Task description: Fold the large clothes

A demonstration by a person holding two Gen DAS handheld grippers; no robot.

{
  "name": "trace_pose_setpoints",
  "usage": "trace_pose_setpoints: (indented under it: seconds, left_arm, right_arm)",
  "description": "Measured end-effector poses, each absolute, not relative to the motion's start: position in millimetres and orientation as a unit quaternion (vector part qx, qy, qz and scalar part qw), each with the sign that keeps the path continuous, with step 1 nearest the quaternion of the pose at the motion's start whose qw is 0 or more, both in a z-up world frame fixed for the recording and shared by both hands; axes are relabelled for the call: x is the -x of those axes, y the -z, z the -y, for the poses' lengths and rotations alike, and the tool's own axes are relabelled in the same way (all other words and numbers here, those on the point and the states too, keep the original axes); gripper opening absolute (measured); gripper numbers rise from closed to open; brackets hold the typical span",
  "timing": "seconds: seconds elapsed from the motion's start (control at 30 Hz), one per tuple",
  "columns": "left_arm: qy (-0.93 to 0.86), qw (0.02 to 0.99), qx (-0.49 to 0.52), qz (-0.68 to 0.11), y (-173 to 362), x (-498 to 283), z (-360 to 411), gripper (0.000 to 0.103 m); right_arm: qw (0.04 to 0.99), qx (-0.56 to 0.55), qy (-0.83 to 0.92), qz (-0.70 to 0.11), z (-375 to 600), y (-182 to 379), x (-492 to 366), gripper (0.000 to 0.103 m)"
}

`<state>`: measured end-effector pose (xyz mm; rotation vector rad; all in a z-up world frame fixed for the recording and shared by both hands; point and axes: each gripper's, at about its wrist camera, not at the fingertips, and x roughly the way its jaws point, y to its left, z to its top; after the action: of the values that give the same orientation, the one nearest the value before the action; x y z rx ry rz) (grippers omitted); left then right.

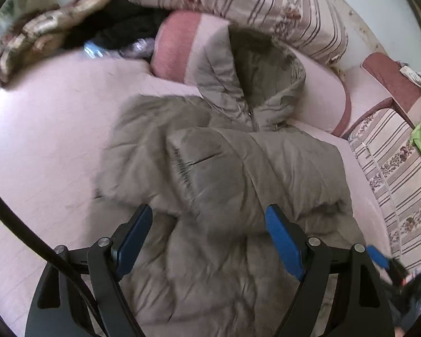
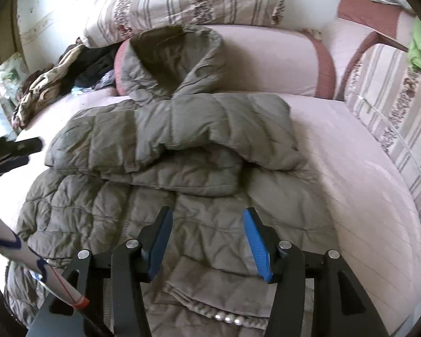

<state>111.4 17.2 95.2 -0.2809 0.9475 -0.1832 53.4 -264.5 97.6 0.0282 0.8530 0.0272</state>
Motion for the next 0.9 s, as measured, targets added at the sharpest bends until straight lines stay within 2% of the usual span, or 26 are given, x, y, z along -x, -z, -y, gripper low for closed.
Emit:
trace_pose_setpoints:
  seconds: [0.2,0.3,0.43,0.57,0.67,0.9]
  left_arm:
    - [0.108,0.855,0.165,-0.48,-64.9,-155.1,-2.2,0.081]
    - [0.091,0.853,0.124,-0.499,-59.8,-168.9,11.7,0.04]
    - [0.086,0.857,0.129,-0.491,-74.1,-179.5,0.7,0.024]
    - [0.061,0.869,0.125,-0.476,-87.3,-187.7,-19.1,0.022]
    - [0.041,0.865,0.116,-0.487,-76.0,-194.3,-24.5,0.023]
    - [0.001,0.869,0.087,-0.487,-50.0,-200.4,-16.2,0.031]
  right_arm:
    - [0.917,-0.033,0.019,-0.398,279.0,-85.5,-53.4,0.059]
    - [0.917,-0.041,0.026,-0.396,282.5,-75.8,-57.9,0.059]
    - [0.913,-0.046,0.024,-0.405,289.6,-65.2,-65.0,0.059]
    - [0.914,-0.038,0.027,-0.402,295.5,-63.9,-72.3,0.059]
    - [0.912,-0.046,0.024,-0.406,299.3,-61.9,-79.0,0.059]
    - [0.91,-0.03,0.026,-0.413,297.3,-54.5,-85.2,0.059]
